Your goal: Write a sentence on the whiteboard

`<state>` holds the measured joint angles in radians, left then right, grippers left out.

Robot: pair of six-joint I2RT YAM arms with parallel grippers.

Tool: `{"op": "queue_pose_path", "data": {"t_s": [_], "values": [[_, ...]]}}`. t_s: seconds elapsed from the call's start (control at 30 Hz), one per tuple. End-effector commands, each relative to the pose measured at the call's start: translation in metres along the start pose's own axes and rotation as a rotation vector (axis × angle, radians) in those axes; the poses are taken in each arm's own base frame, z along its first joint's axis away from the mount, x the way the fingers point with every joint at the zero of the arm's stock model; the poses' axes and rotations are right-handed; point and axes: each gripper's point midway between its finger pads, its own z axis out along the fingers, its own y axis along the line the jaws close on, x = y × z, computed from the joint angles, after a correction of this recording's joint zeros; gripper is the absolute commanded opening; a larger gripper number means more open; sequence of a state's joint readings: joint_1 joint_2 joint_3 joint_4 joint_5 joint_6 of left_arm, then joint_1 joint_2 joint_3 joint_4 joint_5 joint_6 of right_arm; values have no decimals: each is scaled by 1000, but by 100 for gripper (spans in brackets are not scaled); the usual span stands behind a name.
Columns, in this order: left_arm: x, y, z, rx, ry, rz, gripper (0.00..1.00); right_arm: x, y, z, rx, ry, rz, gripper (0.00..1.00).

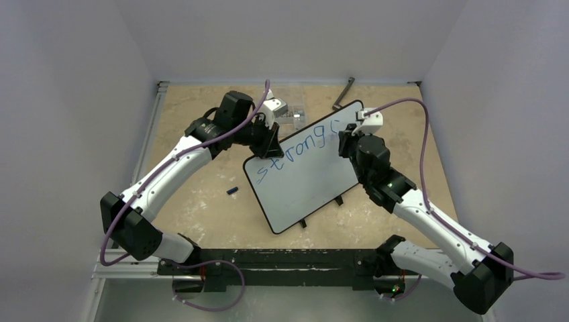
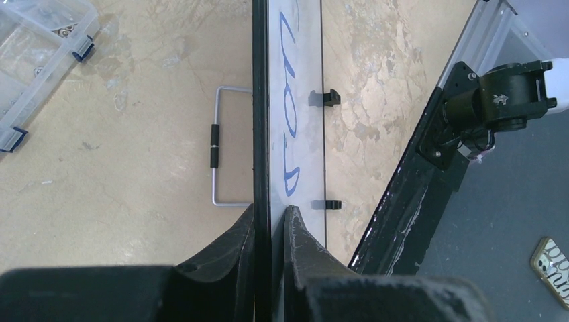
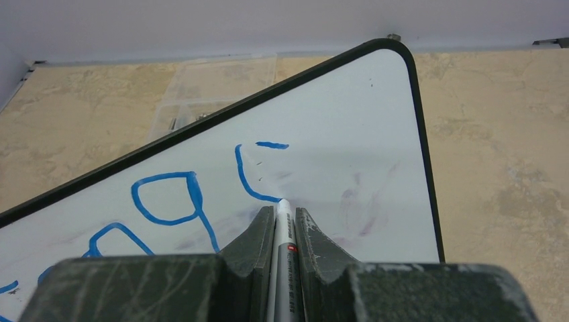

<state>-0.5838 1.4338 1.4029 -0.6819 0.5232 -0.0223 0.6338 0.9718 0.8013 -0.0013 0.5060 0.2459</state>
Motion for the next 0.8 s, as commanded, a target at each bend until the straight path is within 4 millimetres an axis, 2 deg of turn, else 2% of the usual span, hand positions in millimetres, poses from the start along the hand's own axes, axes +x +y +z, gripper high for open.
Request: {"op": "queue_pose_path", "data": {"t_s": [0.0,0.33,0.53,0.63,0.77], "values": [[6,22,-3,-107,28,133,0,-15,-2,6,36,-17,0,0],[6,22,-1,-104,31,133,0,-48,5,17,44,-76,-8,0],[7,23,0,-103,36,131,0,-58,13,20,16,-99,2,0],[7,23,0,-103,34,133,0,-59,15,20,6,-100,6,0],[7,22,-1,-104,35,133,0,-50,13,20,6,-82,8,0]]}}
